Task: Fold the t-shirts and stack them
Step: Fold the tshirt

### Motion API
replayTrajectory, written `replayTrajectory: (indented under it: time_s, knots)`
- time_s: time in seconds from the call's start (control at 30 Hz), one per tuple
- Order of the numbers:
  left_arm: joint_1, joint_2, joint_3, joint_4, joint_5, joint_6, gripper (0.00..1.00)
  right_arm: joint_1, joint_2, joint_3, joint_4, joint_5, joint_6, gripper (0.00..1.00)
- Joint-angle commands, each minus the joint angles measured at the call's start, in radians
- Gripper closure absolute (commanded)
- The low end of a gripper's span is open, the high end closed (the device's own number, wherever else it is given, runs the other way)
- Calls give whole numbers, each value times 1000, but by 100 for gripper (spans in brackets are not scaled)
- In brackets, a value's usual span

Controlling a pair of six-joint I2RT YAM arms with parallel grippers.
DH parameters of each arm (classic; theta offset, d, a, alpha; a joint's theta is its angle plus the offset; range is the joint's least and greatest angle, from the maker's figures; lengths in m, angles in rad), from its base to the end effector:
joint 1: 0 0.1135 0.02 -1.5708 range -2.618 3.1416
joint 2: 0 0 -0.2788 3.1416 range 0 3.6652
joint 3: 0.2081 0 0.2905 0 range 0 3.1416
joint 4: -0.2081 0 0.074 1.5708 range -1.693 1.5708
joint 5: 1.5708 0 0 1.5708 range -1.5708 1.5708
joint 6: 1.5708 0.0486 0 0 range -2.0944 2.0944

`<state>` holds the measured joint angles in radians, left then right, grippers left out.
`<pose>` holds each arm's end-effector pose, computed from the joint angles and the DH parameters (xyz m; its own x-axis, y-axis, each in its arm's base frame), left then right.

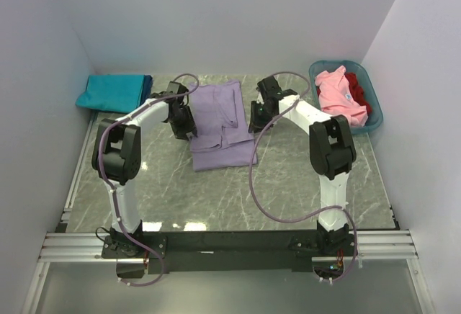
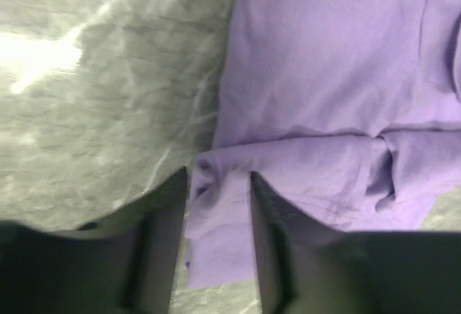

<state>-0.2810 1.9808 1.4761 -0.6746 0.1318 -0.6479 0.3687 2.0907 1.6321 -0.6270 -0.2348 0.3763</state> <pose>0.4359 -0.1325 0.1714 -0.9031 -0.3620 -0.2309 -0.2783 0.9030 -0.3272 0.4591 0.1895 0.1762 -0.9334 0.0225 -0.3581 -0.1169 0.9245 0.3628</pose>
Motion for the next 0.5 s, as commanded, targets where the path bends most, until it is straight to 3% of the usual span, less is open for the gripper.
replayTrajectory:
  time_s: [0.0, 0.03, 0.13, 0.2, 0.3, 0.47]
  knots:
    - [5, -88, 24, 3, -57, -24, 52, 12, -133, -31, 68, 57, -28, 66]
    - [5, -105, 20, -2, -66, -33, 41, 33, -152, -44, 73, 95, -54, 64]
    - [-1, -203, -28, -2, -107, -74, 21, 100, -216, -86, 88, 193, -108, 57]
    - [-21, -295, -94, 10, -130, -108, 19, 145, -254, -127, 117, 225, -134, 53]
    - [-76, -404, -205, 59, -130, -186, 22, 231, -276, -178, 162, 294, -181, 49]
    - [-193, -514, -396, 289, -123, -332, 47, 317, -252, -221, 216, 318, -217, 46]
